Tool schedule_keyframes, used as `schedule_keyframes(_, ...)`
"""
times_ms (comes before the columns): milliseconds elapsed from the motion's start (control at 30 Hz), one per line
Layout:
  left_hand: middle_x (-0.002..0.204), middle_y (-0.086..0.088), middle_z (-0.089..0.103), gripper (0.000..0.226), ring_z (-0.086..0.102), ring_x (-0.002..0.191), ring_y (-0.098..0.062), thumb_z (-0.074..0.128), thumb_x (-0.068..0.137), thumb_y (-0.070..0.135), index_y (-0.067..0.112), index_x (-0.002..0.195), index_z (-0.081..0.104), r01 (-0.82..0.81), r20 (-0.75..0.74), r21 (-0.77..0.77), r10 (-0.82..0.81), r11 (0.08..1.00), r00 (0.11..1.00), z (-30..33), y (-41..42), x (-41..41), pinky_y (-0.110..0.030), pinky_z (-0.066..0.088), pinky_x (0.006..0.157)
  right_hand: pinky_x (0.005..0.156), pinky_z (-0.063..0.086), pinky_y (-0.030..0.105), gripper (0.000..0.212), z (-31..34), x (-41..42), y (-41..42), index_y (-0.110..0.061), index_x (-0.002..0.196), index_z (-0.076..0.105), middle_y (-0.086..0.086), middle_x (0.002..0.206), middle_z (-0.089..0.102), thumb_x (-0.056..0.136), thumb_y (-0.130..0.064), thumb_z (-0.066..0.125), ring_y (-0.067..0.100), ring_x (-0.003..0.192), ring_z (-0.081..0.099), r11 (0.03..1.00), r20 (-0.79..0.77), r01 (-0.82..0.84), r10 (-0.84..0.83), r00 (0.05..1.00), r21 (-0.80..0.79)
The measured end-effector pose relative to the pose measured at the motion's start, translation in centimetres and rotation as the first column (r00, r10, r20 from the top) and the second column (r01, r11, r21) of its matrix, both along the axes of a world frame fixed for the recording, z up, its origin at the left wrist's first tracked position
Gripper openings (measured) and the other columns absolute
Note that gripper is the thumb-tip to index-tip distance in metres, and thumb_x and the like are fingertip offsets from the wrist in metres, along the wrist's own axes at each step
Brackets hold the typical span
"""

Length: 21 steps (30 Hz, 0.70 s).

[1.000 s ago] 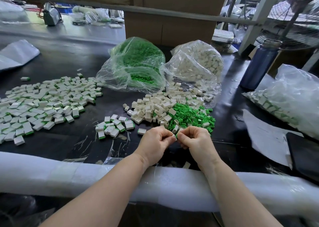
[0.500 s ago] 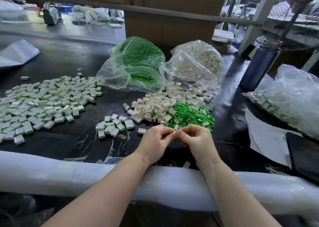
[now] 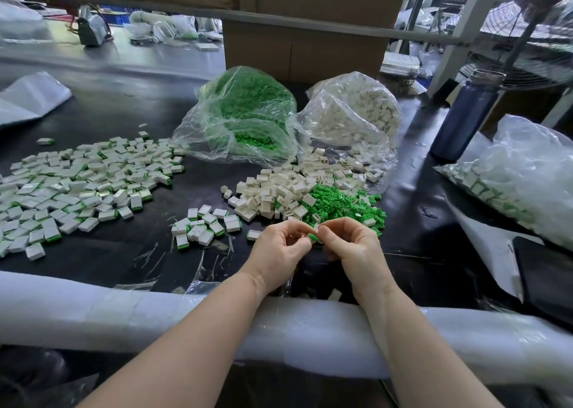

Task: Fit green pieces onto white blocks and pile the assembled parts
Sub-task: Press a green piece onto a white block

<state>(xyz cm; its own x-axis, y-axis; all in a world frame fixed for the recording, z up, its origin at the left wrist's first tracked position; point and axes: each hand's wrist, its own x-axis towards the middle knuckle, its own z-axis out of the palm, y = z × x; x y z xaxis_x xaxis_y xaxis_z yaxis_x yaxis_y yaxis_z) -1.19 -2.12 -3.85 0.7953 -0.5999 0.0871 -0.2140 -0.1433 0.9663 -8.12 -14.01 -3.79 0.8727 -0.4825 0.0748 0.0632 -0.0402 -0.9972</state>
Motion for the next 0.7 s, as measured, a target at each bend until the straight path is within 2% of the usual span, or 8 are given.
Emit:
schedule_keyframes(133, 0.095, 0.002, 0.048, 0.012, 0.047, 0.069, -0.010, 0.059, 0.088, 0.005, 0.015, 0.089, 0.065, 0.007, 0.054, -0.008, -0.006, 1.000, 0.999, -0.04, -0.06, -0.03, -0.010, 0.044, 0.068, 0.053, 0.044, 0.016, 0.013, -0.08, 0.26, 0.32, -0.019, 0.081, 0.067, 0.001, 0.070, 0.067, 0.091, -0.017, 0.058, 0.013, 0.066, 0.061, 0.994, -0.057, -0.085, 0.081, 0.995, -0.074)
schedule_keyframes(233, 0.105, -0.003, 0.041, 0.011, 0.043, 0.069, -0.014, 0.058, 0.088, 0.005, 0.012, 0.093, 0.065, 0.037, 0.065, 0.007, -0.037, 0.999, 0.997, -0.01, -0.16, -0.11, -0.011, 0.043, 0.069, 0.053, 0.042, 0.015, 0.023, 0.11, 0.17, 0.37, -0.019, 0.075, 0.069, 0.002, 0.065, 0.063, 0.093, -0.018, 0.054, 0.011, 0.063, 0.057, 0.982, -0.066, -0.153, 0.146, 0.987, -0.111)
schedule_keyframes(400, 0.110, -0.006, 0.040, 0.018, 0.042, 0.069, -0.008, 0.055, 0.087, -0.001, 0.012, 0.096, 0.063, 0.077, 0.129, 0.066, -0.085, 0.995, 0.988, 0.05, -0.09, -0.24, -0.006, 0.039, 0.070, 0.050, 0.043, 0.010, 0.023, 0.36, -0.14, 0.28, -0.010, 0.072, 0.068, -0.005, 0.055, 0.064, 0.091, -0.006, 0.055, 0.000, 0.050, 0.057, 0.977, -0.011, -0.214, 0.214, 0.977, 0.026)
schedule_keyframes(567, 0.105, -0.001, 0.039, 0.019, 0.043, 0.069, -0.007, 0.054, 0.086, -0.001, 0.016, 0.090, 0.061, 0.097, 0.150, 0.080, -0.108, 0.992, 0.983, -0.01, -0.19, -0.37, -0.007, 0.040, 0.072, 0.053, 0.049, 0.017, 0.022, 0.15, -0.11, 0.12, -0.008, 0.072, 0.072, 0.005, 0.061, 0.066, 0.088, -0.004, 0.058, 0.009, 0.055, 0.061, 0.976, -0.022, -0.195, 0.199, 0.980, 0.100)
schedule_keyframes(700, 0.104, -0.003, 0.039, 0.015, 0.043, 0.069, -0.008, 0.053, 0.086, -0.002, 0.006, 0.094, 0.063, 0.115, 0.184, 0.105, -0.133, 0.988, 0.974, -0.19, -0.26, -0.32, -0.008, 0.040, 0.074, 0.057, 0.052, 0.023, 0.022, -0.01, -0.11, 0.03, -0.008, 0.070, 0.073, 0.014, 0.067, 0.065, 0.087, -0.005, 0.059, 0.017, 0.060, 0.061, 0.979, -0.033, -0.178, 0.182, 0.983, 0.098)
